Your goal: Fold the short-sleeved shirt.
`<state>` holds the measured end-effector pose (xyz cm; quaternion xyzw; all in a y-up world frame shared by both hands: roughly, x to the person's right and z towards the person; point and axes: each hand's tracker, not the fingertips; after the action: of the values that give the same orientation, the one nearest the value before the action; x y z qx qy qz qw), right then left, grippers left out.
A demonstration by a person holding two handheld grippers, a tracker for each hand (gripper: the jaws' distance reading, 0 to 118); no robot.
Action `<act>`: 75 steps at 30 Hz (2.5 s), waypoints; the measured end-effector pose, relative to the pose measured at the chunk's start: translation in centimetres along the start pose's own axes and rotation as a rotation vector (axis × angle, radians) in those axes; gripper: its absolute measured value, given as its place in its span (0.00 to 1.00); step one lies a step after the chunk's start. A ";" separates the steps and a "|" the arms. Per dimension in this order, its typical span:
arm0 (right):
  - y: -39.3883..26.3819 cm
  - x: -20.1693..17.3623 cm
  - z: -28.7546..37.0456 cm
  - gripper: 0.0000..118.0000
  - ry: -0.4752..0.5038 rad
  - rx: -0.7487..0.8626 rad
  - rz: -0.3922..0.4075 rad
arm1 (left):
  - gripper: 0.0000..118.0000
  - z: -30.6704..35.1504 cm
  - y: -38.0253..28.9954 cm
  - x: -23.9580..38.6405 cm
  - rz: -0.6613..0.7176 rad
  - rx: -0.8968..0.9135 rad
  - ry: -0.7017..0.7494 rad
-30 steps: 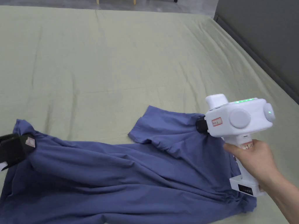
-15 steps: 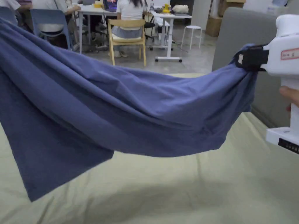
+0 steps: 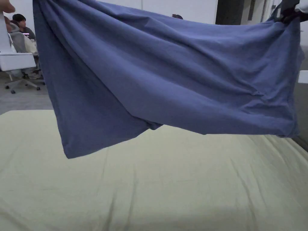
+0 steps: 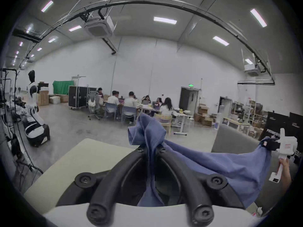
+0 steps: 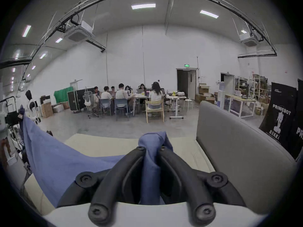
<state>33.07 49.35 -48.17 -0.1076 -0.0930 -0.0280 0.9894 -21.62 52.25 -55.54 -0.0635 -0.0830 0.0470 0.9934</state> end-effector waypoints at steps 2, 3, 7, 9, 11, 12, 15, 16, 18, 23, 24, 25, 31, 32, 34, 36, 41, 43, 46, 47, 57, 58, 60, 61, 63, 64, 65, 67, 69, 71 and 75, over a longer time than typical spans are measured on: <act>-1.4 -0.8 -2.7 0.07 -0.005 -0.012 0.001 | 0.06 -3.2 -2.2 -0.6 -0.008 -0.030 0.023; -2.3 -1.2 -3.9 0.07 -0.008 -0.022 0.007 | 0.06 -4.4 -3.4 -1.0 -0.004 -0.040 0.025; -9.2 -2.1 -9.6 0.07 -0.009 -0.100 0.031 | 0.06 -8.7 -11.4 -3.1 0.048 -0.096 0.005; -13.7 -1.7 -13.2 0.07 -0.013 -0.171 0.026 | 0.06 -10.5 -16.4 -3.7 0.053 -0.160 0.017; -19.6 -1.4 -15.7 0.07 -0.005 -0.237 0.008 | 0.06 -11.5 -23.0 -4.3 0.076 -0.242 0.003; -22.6 -1.3 -16.7 0.07 -0.007 -0.282 0.003 | 0.06 -12.1 -25.9 -4.6 0.094 -0.299 -0.003; -32.7 -1.4 -17.7 0.07 -0.010 -0.429 0.000 | 0.06 -12.5 -35.9 -5.6 0.173 -0.454 -0.020; -36.2 -1.3 -17.8 0.07 -0.005 -0.477 -0.005 | 0.06 -12.3 -39.2 -5.8 0.184 -0.521 -0.019; -42.0 -1.5 -16.5 0.07 -0.014 -0.547 0.003 | 0.06 -11.1 -44.7 -6.1 0.213 -0.612 -0.003; -49.7 -0.9 -10.6 0.07 0.016 -0.585 0.039 | 0.06 -5.4 -51.7 -6.9 0.224 -0.719 -0.013; -50.1 -0.8 -9.3 0.07 0.024 -0.582 0.035 | 0.06 -4.0 -52.1 -7.2 0.233 -0.709 -0.019; -50.2 -0.6 -7.7 0.07 0.034 -0.571 0.027 | 0.06 -2.7 -52.1 -7.3 0.244 -0.700 -0.024; -51.0 1.3 1.5 0.07 0.086 -0.533 0.021 | 0.06 6.1 -49.9 -7.1 0.226 -0.674 -0.083; -51.2 1.9 3.4 0.07 0.090 -0.539 0.007 | 0.06 7.8 -49.8 -7.0 0.209 -0.672 -0.081; -51.9 3.0 6.8 0.07 0.099 -0.555 -0.002 | 0.06 10.7 -49.7 -6.8 0.169 -0.709 -0.090; -53.0 3.7 10.2 0.07 0.090 -0.581 0.020 | 0.06 14.1 -50.3 -6.1 0.123 -0.757 -0.090; -56.1 4.9 17.7 0.07 0.085 -0.673 0.018 | 0.06 21.2 -53.4 -4.0 0.017 -0.878 -0.092; -56.7 5.4 19.2 0.07 0.079 -0.700 0.000 | 0.06 22.4 -54.2 -3.9 0.034 -0.882 -0.078; -56.6 5.1 19.3 0.39 0.081 -0.738 -0.008 | 0.28 22.2 -55.1 -4.9 0.121 -0.939 -0.075; -56.1 4.8 18.9 0.71 0.048 -0.782 0.015 | 0.60 22.2 -55.0 -5.0 0.145 -0.962 -0.048; -45.4 0.3 28.6 0.84 0.037 -0.441 -0.009 | 0.75 32.0 -43.7 -3.0 0.084 -0.592 -0.040; -44.9 -0.3 29.4 0.75 0.043 -0.392 -0.004 | 0.68 33.6 -42.8 -2.2 0.043 -0.510 -0.072; -44.6 -1.2 29.3 0.02 0.047 -0.406 -0.007 | 0.00 33.4 -41.6 -0.8 -0.047 -0.486 -0.014; -45.0 -1.7 29.1 0.02 0.018 -0.388 0.002 | 0.00 33.2 -41.2 -0.7 -0.055 -0.453 0.034; -45.4 -1.6 28.0 0.02 0.097 -0.444 -0.013 | 0.00 32.4 -40.9 -0.1 -0.046 -0.504 -0.040; -45.7 -1.8 27.6 0.02 0.070 -0.439 -0.015 | 0.00 32.0 -41.0 0.1 -0.048 -0.493 -0.031; -46.0 -1.7 27.4 0.02 0.077 -0.436 -0.016 | 0.00 31.1 -41.0 0.1 -0.049 -0.489 -0.033; -46.1 -1.7 26.7 0.02 0.084 -0.454 -0.029 | 0.00 28.4 -40.8 0.0 -0.051 -0.514 -0.051; -46.0 -1.7 26.4 0.02 0.093 -0.457 -0.032 | 0.00 24.7 -40.5 -0.4 -0.038 -0.544 -0.072; -45.9 -1.9 25.4 0.02 0.099 -0.473 -0.010 | 0.41 18.5 -40.1 -1.0 0.060 -0.610 -0.111; -45.3 -1.9 24.0 0.02 0.100 -0.478 -0.003 | 0.81 4.5 -41.4 -1.2 0.146 -0.692 -0.139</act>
<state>23.53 10.45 -16.06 -0.3368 -0.0348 -0.0559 0.9393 -20.17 11.75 -45.79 -0.3983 -0.1568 0.0914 0.8991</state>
